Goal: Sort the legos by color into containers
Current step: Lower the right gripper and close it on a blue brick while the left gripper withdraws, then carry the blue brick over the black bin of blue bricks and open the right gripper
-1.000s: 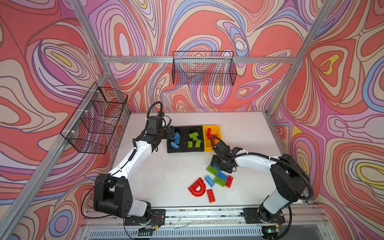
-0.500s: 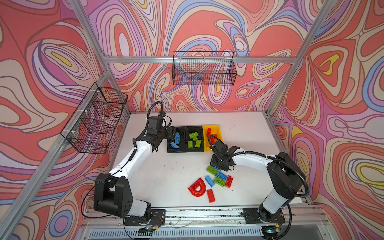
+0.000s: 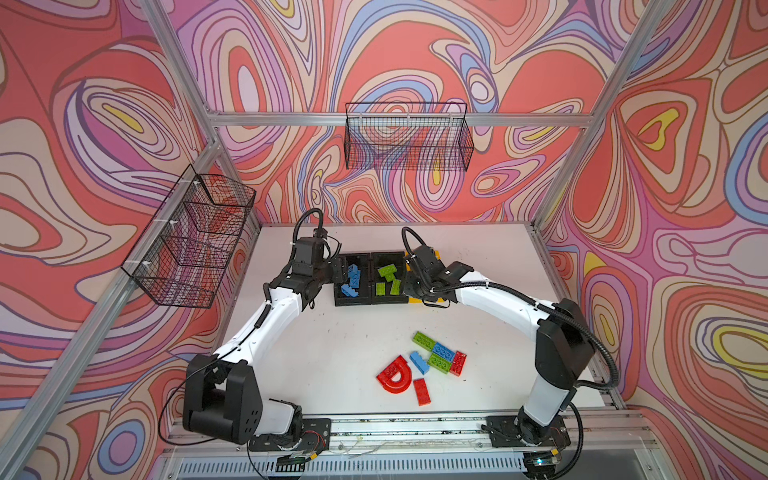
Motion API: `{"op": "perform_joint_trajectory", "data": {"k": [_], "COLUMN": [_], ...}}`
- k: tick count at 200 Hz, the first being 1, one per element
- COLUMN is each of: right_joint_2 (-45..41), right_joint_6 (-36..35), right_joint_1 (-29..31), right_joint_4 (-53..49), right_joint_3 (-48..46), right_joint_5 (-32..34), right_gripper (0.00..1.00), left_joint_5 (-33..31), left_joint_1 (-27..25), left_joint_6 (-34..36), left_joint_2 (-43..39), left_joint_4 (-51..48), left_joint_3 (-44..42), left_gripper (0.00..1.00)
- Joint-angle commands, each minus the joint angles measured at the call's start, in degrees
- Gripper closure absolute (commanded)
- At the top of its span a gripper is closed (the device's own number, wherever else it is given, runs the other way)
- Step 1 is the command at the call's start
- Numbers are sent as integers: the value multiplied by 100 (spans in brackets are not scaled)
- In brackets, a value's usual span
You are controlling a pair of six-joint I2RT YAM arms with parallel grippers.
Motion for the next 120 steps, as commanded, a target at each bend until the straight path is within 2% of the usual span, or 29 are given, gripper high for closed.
{"op": "perform_joint_trajectory", "data": {"k": [1,31,66,90,120], "right_joint_2": [478,1295,1899,2385,2873], "right_joint_6": [-430,-606,-641,-685,-758], "right_joint_1": [65,71,136,211,264], "right_joint_4": [315,675,1764,2074,2071], "right_joint_3": [706,1835,2157,2564,3049], "right_joint_5": [-88,-531,-1103,-1366,-1406], "right_gripper": [43,43,41,41,40], "left_joint_5": [-265,-282,-26,-103,-151], "left_joint_1": [14,14,5,1,-3], "left_joint_6": [-245,-397,-615,-556,-453], "left_joint_2": [-589,-1415,-2410,-2967,-3103], "left_joint_4": [-147,-338,-828,-1141,-1391], "left_joint_3": [-449,-1260,-1880,-2052,-2014], "left_gripper": [31,33,33,33,33]}}
